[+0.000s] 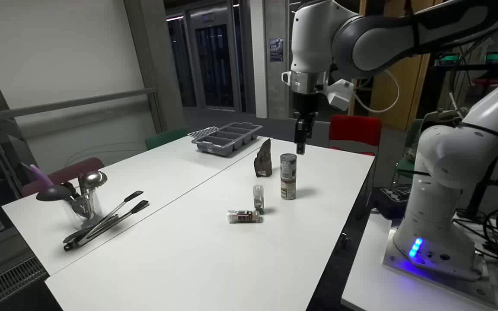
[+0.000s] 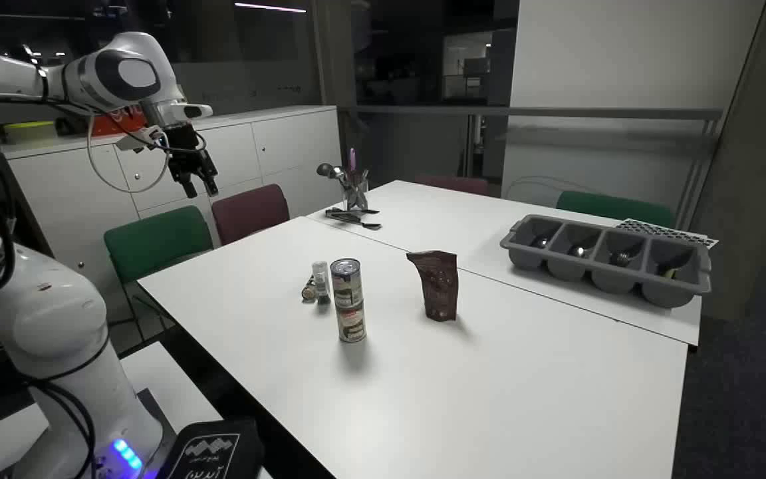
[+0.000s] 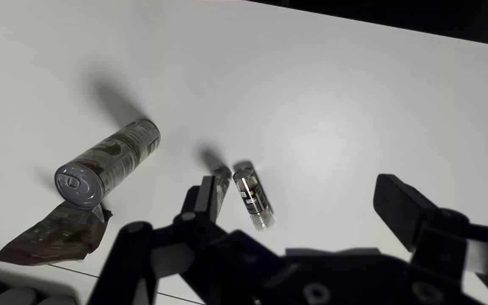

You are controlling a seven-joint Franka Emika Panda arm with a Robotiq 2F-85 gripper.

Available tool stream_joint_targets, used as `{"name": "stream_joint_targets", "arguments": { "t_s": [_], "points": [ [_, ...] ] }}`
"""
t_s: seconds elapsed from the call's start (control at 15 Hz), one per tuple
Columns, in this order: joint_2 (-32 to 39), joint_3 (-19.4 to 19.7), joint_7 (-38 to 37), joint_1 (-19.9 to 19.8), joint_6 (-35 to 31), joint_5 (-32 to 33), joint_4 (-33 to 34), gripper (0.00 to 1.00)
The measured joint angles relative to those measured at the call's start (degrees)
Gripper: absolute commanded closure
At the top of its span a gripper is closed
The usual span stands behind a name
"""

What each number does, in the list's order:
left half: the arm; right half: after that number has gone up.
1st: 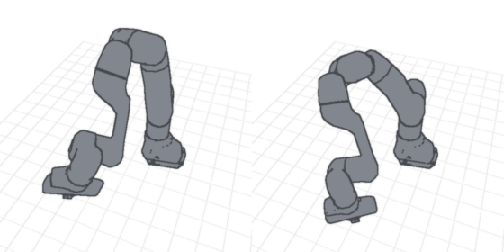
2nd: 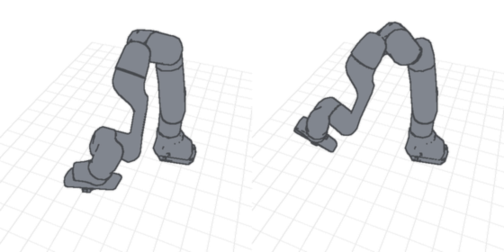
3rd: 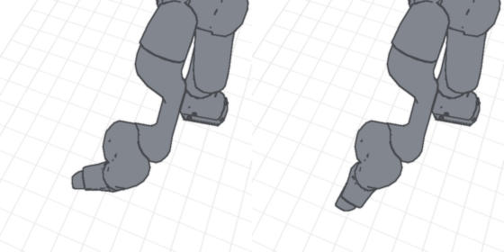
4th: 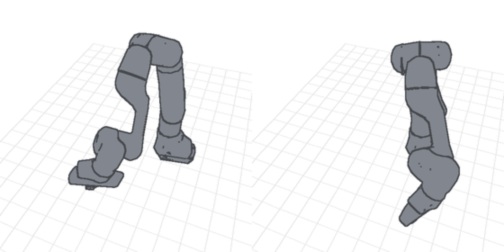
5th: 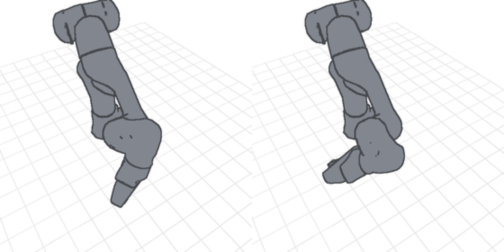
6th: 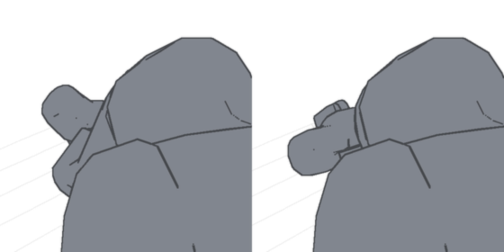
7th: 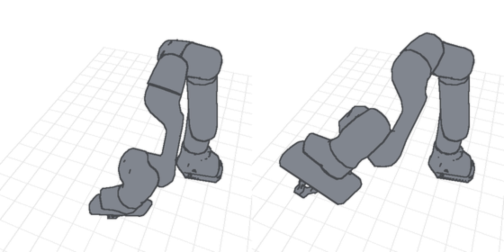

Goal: Put the bottle upright

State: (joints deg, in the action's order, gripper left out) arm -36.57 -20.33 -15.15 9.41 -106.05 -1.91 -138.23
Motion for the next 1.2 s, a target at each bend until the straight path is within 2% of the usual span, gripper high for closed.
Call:
{"name": "stream_joint_targets", "arguments": {
  "t_s": [0.47,0.6,0.73,0.93,1.07,1.2],
  "points": [
    [0.0,0.0,-0.8,-0.1,0.0,0.5,0.0,0.00],
    [-0.2,0.3,-3.5,-1.1,0.0,2.7,0.1,0.00],
    [-0.1,1.6,-3.1,-2.0,-0.6,5.3,0.9,0.00],
    [2.2,4.7,2.9,-2.0,-5.3,6.8,3.0,0.00],
    [5.6,6.9,9.7,-1.8,-8.5,6.8,5.5,0.00],
    [10.1,8.7,16.2,-1.8,-8.9,6.8,9.0,0.00]
  ]
}}
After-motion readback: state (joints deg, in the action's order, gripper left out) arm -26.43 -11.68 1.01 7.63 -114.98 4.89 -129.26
